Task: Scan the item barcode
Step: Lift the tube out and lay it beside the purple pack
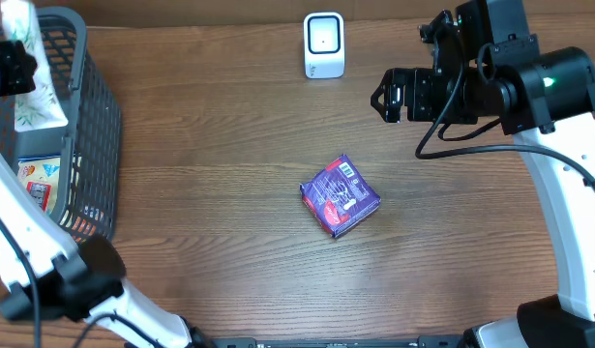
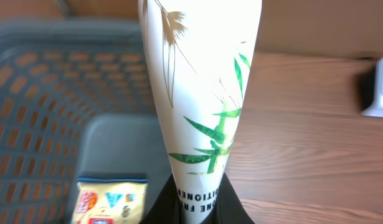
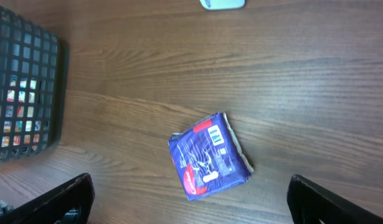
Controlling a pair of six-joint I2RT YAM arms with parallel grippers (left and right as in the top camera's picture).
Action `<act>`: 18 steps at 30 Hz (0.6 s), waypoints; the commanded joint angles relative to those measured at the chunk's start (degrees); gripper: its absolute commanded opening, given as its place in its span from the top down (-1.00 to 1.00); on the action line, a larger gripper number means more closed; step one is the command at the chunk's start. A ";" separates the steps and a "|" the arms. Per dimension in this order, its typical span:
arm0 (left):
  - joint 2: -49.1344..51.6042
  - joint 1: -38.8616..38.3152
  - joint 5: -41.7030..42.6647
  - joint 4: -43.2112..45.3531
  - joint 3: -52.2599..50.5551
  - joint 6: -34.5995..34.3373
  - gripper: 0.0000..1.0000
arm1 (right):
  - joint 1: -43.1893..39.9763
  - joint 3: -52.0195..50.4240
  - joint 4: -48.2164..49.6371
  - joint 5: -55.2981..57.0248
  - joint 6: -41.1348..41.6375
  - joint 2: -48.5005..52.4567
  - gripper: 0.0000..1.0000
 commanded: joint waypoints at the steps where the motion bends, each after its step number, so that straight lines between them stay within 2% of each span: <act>1: -5.35 -2.64 4.81 -2.12 1.64 0.37 0.92 | 0.17 0.90 -0.90 -0.24 -0.02 0.22 -1.00; 3: -6.32 -5.09 6.34 -4.55 1.64 2.40 0.92 | 0.17 0.90 -1.46 -0.24 -0.02 0.22 -1.00; 7: -5.84 -12.24 9.99 -10.97 -0.07 10.93 0.92 | 0.17 0.90 -1.11 -0.22 -0.02 0.22 -1.00; 11: -5.40 -21.35 10.21 -10.82 -9.14 19.96 0.92 | 0.17 0.90 1.05 -0.24 0.00 0.22 -1.00; 15: -5.40 -28.68 9.01 -4.22 -21.88 20.83 0.92 | 0.15 0.90 2.45 -0.22 0.00 0.22 -1.00; 18: -5.38 -32.79 5.86 3.50 -33.86 16.79 0.92 | 0.15 0.90 3.08 -0.22 -0.02 0.22 -1.00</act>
